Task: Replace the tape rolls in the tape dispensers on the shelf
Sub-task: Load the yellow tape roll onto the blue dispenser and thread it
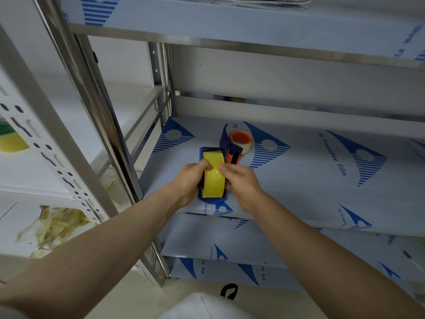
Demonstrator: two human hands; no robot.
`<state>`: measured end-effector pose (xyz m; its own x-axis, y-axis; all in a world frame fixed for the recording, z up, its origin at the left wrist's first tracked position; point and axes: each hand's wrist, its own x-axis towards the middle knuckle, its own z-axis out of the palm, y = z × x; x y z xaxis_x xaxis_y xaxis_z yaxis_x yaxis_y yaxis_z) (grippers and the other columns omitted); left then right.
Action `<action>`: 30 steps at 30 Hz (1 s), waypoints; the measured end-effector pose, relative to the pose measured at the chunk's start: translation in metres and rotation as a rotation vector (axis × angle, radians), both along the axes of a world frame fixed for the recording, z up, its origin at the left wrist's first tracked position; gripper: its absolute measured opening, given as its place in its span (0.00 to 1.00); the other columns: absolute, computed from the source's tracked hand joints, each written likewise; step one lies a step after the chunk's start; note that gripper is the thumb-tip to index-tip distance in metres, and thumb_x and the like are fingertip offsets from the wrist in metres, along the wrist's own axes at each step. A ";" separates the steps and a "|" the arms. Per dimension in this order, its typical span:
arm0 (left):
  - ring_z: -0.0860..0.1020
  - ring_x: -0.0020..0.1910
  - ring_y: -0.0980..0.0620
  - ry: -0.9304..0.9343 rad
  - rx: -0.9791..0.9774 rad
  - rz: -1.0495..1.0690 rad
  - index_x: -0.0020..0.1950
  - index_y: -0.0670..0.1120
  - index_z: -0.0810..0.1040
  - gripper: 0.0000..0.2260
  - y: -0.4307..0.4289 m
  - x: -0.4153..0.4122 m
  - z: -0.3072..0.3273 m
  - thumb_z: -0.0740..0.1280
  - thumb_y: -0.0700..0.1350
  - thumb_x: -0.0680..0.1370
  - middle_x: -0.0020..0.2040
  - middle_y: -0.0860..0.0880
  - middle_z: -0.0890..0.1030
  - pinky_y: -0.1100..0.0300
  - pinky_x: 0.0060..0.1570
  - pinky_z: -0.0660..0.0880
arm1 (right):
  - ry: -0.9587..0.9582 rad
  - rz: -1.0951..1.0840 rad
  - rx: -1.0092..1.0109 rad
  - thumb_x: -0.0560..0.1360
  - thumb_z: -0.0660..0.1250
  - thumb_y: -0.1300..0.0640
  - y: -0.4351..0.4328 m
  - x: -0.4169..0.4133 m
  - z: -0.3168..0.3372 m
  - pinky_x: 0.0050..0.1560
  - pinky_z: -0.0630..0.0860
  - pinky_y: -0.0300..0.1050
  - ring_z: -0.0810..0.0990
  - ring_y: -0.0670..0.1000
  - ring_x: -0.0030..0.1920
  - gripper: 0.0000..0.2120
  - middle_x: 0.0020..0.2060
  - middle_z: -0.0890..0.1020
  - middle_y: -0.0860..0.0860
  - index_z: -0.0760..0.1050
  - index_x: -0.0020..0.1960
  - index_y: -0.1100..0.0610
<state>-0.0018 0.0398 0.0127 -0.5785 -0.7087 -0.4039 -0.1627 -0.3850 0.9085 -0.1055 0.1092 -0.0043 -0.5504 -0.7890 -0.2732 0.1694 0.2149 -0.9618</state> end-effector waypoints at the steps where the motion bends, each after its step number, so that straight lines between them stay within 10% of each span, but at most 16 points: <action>1: 0.76 0.50 0.43 -0.005 0.000 0.008 0.59 0.37 0.73 0.14 -0.002 -0.001 0.000 0.60 0.43 0.77 0.51 0.38 0.78 0.54 0.48 0.75 | 0.001 0.015 -0.012 0.76 0.65 0.58 0.002 0.000 -0.001 0.61 0.76 0.56 0.80 0.56 0.55 0.12 0.54 0.82 0.57 0.77 0.58 0.60; 7: 0.75 0.39 0.48 -0.036 0.005 0.111 0.42 0.45 0.70 0.08 -0.006 -0.008 0.003 0.58 0.46 0.79 0.41 0.43 0.76 0.56 0.40 0.74 | 0.075 0.111 -0.017 0.73 0.68 0.64 0.009 0.002 -0.003 0.61 0.75 0.53 0.79 0.56 0.57 0.18 0.55 0.81 0.58 0.75 0.62 0.62; 18: 0.76 0.53 0.42 0.004 -0.026 -0.058 0.58 0.38 0.74 0.14 -0.002 0.001 0.001 0.60 0.34 0.73 0.52 0.39 0.77 0.50 0.58 0.74 | -0.042 0.067 -0.010 0.73 0.67 0.66 0.007 -0.005 0.006 0.58 0.77 0.51 0.81 0.56 0.55 0.16 0.54 0.82 0.58 0.75 0.60 0.63; 24: 0.77 0.51 0.45 -0.012 -0.130 -0.189 0.59 0.40 0.74 0.15 0.008 0.003 -0.002 0.63 0.31 0.73 0.51 0.42 0.78 0.54 0.53 0.76 | -0.335 -0.080 0.099 0.74 0.65 0.43 -0.007 -0.008 0.020 0.38 0.77 0.45 0.81 0.53 0.42 0.20 0.46 0.83 0.55 0.76 0.57 0.57; 30: 0.77 0.48 0.45 -0.018 -0.166 -0.175 0.55 0.41 0.74 0.15 0.010 0.000 -0.006 0.64 0.29 0.71 0.48 0.43 0.79 0.49 0.56 0.75 | -0.328 -0.139 0.168 0.74 0.64 0.55 -0.016 -0.003 0.019 0.41 0.78 0.51 0.80 0.59 0.44 0.17 0.52 0.81 0.61 0.73 0.62 0.59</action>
<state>-0.0020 0.0497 0.0063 -0.6922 -0.6556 -0.3017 -0.2303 -0.1955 0.9533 -0.1089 0.0936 0.0152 -0.5105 -0.6425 -0.5714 0.5007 0.3181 -0.8051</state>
